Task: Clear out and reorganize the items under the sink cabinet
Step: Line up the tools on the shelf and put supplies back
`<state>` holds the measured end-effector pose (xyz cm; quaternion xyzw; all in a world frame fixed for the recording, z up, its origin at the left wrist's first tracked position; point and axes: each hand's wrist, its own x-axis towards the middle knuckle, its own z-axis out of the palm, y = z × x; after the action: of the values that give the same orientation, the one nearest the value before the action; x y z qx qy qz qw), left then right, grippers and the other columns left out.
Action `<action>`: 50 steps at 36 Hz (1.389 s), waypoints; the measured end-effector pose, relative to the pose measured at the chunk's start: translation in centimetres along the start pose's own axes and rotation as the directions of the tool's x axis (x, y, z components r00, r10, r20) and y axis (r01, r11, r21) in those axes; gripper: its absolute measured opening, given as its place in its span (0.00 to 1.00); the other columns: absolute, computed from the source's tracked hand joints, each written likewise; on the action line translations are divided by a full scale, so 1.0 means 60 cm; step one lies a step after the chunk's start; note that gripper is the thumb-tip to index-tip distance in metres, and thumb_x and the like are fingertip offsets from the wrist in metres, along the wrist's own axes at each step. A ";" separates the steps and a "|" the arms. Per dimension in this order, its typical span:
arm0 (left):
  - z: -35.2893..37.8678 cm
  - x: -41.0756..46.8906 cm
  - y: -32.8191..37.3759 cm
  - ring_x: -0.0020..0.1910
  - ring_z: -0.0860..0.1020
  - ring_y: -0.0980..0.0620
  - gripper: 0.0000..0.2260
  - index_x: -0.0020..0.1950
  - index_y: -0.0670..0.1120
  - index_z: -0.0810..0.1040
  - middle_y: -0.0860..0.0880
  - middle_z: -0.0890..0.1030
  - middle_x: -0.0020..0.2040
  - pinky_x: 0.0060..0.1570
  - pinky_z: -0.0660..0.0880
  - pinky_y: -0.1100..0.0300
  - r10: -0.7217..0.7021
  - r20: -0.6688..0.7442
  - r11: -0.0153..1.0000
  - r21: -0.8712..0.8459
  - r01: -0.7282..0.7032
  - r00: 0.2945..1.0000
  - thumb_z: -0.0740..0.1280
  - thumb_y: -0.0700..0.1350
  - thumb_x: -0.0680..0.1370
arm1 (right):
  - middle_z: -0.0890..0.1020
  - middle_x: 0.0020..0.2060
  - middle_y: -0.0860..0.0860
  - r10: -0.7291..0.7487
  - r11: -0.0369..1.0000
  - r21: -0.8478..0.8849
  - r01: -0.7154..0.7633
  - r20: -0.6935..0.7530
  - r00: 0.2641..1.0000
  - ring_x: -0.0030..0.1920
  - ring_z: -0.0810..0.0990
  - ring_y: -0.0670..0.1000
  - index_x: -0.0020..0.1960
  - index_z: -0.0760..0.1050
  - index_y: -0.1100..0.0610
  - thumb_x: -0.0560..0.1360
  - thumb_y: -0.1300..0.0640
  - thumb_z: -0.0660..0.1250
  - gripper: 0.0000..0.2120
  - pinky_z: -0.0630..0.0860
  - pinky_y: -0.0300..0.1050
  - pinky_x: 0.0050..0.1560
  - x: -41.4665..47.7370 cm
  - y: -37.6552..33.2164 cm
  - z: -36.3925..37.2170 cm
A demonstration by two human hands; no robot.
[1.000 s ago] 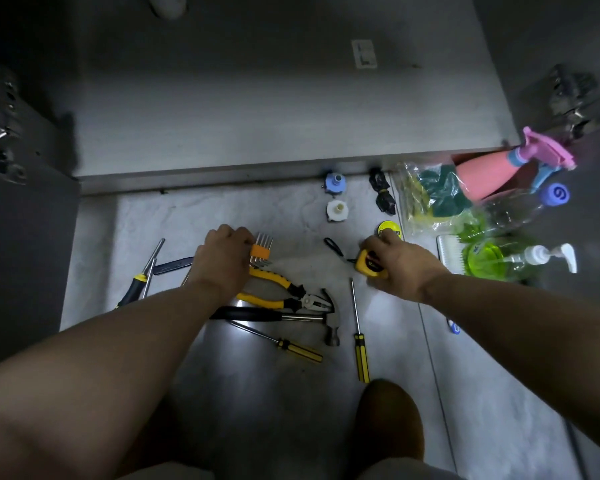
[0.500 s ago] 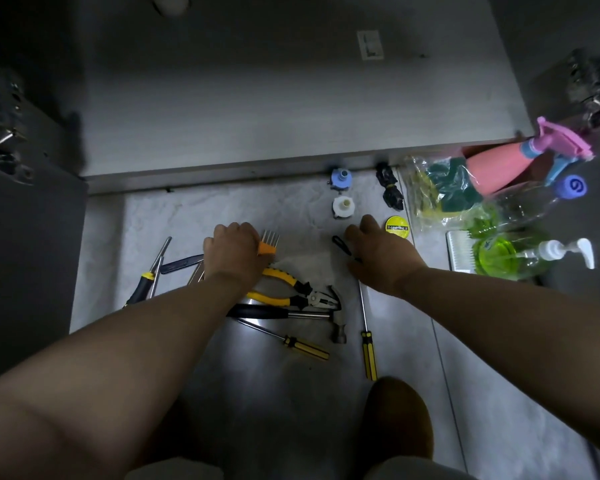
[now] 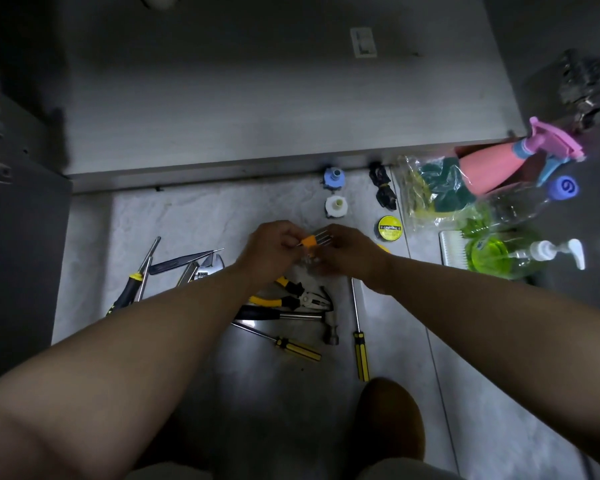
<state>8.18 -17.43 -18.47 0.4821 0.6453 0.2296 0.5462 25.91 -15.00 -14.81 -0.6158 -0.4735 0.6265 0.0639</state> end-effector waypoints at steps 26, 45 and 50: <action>-0.083 -0.065 -0.059 0.56 0.76 0.41 0.11 0.56 0.44 0.79 0.43 0.79 0.52 0.59 0.74 0.46 0.045 -0.409 0.927 0.358 0.115 0.911 0.64 0.35 0.76 | 0.78 0.44 0.55 -0.192 0.845 -0.509 -0.165 -0.577 0.794 0.49 0.79 0.57 0.49 0.74 0.57 0.76 0.62 0.65 0.03 0.71 0.44 0.44 0.077 -0.011 -0.106; -0.114 -0.169 -0.148 0.64 0.64 0.37 0.19 0.70 0.59 0.63 0.41 0.64 0.65 0.51 0.65 0.49 -0.397 -0.585 0.700 0.306 0.645 0.708 0.61 0.47 0.80 | 0.70 0.61 0.54 -0.281 0.349 -0.857 0.380 0.291 0.915 0.60 0.73 0.58 0.68 0.63 0.54 0.70 0.41 0.73 0.34 0.74 0.52 0.48 0.011 0.025 0.129; -0.079 -0.161 -0.140 0.62 0.66 0.38 0.29 0.75 0.61 0.59 0.43 0.66 0.64 0.48 0.65 0.49 -0.359 -0.557 0.732 0.330 0.596 0.749 0.57 0.40 0.77 | 0.71 0.62 0.55 -0.278 0.384 -0.850 0.362 0.267 0.923 0.61 0.73 0.58 0.68 0.64 0.56 0.71 0.41 0.72 0.33 0.74 0.52 0.51 0.009 0.019 0.130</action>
<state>0.05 -28.39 -19.30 0.3469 0.8951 0.0127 0.2797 19.90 -19.27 -17.57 -0.4287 -0.8407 0.2863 -0.1658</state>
